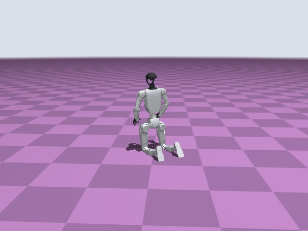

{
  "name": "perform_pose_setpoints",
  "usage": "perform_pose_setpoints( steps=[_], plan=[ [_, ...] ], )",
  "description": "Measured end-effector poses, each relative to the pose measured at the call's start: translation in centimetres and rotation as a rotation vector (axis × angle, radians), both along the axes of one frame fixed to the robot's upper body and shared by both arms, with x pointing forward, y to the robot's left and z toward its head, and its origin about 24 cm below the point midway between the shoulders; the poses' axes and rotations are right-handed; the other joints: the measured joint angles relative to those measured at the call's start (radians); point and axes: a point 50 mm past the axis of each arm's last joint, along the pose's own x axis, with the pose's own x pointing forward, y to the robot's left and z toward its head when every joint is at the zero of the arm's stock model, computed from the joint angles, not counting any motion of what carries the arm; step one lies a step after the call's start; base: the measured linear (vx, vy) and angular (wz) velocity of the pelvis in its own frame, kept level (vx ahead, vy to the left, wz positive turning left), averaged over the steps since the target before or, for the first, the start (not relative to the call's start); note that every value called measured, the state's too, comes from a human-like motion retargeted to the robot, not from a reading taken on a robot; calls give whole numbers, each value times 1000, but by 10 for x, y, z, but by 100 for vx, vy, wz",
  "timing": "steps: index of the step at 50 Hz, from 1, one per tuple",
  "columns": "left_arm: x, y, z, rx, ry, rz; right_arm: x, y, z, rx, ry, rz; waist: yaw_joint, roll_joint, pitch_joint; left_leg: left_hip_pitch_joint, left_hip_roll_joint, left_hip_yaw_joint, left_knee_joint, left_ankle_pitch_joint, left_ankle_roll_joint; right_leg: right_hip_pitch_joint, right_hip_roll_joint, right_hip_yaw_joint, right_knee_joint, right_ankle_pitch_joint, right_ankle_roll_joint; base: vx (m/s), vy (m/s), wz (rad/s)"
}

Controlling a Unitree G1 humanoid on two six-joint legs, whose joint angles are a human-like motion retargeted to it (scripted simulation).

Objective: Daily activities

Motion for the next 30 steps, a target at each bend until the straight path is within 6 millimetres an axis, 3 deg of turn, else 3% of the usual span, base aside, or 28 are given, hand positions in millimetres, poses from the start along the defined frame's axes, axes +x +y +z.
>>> perform_pose_setpoints(
  steps=[30],
  plan=[
    [1,-14,-1,-25,-1,-22,0,-10,1,-33,-13,0,-15,26,2,10,34,-10,6,-43,36,6,37,-8,-1,39,24,0,0,0]
  ],
)
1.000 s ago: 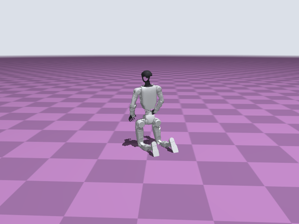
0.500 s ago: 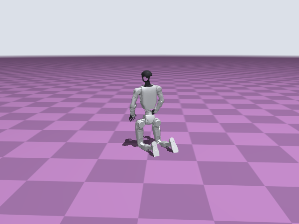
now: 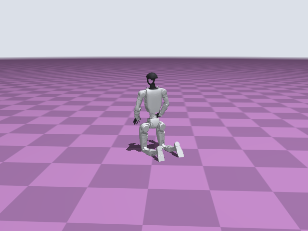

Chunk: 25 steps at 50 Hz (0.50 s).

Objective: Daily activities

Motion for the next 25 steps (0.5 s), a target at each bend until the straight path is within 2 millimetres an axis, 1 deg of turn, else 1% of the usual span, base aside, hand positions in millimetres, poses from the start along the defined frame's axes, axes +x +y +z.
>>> perform_pose_setpoints(
  steps=[25],
  plan=[
    [5,-11,2,-19,-9,-22,-3,-9,-3,-17,20,-28,-9,11,4,3,33,-12,8,-28,29,7,32,-17,-3,38,20,0,0,0]
  ],
)
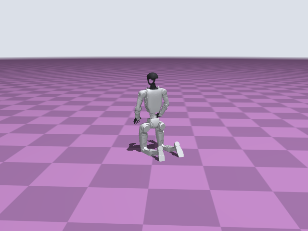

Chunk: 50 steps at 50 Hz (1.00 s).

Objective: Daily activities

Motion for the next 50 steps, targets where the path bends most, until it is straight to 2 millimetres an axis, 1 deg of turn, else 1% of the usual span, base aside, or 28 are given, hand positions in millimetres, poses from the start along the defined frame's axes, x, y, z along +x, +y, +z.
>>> perform_pose_setpoints(
  steps=[30,50],
  plan=[
    [5,-14,4,-11,-11,-77,-5,-8,-1,-13,31,18,-7,2,4,4,27,-9,11,-19,20,29,24,-18,-13,6,19,0,0,0],
    [9,-20,7,-7,-31,-120,-4,-12,1,-28,19,25,-15,9,4,-3,46,-7,21,-35,42,29,18,-32,-8,2,22,0,0,0]
  ],
)
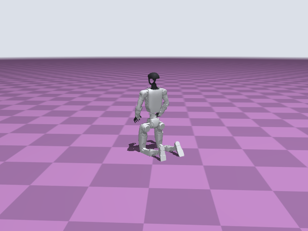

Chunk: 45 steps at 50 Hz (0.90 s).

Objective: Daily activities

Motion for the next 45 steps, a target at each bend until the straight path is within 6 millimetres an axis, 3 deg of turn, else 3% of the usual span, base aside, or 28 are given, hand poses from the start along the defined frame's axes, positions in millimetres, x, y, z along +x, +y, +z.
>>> perform_pose_setpoints(
  steps=[45],
  plan=[
    [4,-1,4,-23,-20,11,1,-3,0,6,-21,-51,1,-2,-4,-14,2,17,3,14,3,-3,-39,-18,3,-14,-1,0,0,0]
  ],
)
